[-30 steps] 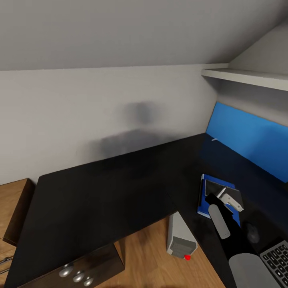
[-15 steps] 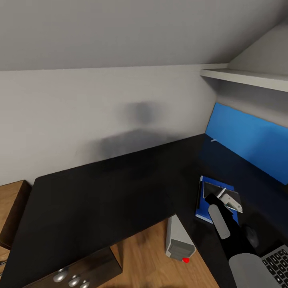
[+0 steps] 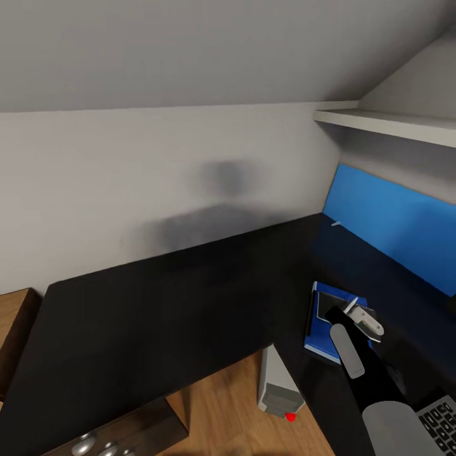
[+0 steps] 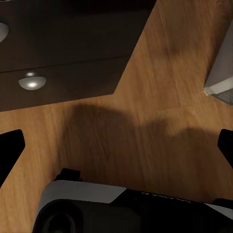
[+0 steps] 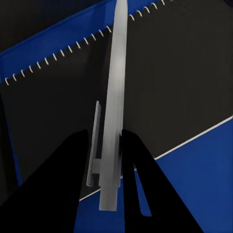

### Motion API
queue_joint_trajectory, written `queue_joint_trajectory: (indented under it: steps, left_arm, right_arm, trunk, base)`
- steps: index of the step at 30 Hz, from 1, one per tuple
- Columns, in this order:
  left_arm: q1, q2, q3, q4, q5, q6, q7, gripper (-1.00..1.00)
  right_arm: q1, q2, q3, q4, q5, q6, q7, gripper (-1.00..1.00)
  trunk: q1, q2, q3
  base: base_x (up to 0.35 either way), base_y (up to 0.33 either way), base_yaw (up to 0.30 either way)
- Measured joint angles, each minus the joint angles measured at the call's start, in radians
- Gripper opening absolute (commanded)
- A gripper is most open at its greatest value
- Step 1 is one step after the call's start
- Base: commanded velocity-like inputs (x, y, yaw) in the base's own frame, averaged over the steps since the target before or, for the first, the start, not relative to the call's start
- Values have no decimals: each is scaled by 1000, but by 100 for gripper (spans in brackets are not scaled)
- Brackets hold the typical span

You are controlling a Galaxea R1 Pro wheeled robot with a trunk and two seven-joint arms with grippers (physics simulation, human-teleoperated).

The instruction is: In the bedroom, organize the workspace by keeping the computer under the desk, ensuring the monitor is on the desk, placing the keyboard on the desk next to the monitor, placing the mouse on the desk next to the keyboard, moving the folder from the swivel chair onto the desk next to the mouse, stacking the notebook on top of the folder with the pen on top of the notebook, and positioning the swivel chair next to the desk.

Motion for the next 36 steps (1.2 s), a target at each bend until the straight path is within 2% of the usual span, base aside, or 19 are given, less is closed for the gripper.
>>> queue_joint_trajectory:
  steps: [36]
  left_arm:
    - [0,0,0,0,0,1,0,100]
  right_arm:
    - [0,2,1,0,1,2,-3,-100]
  trunk:
    - [0,0,0]
  base:
    - [0,0,0]
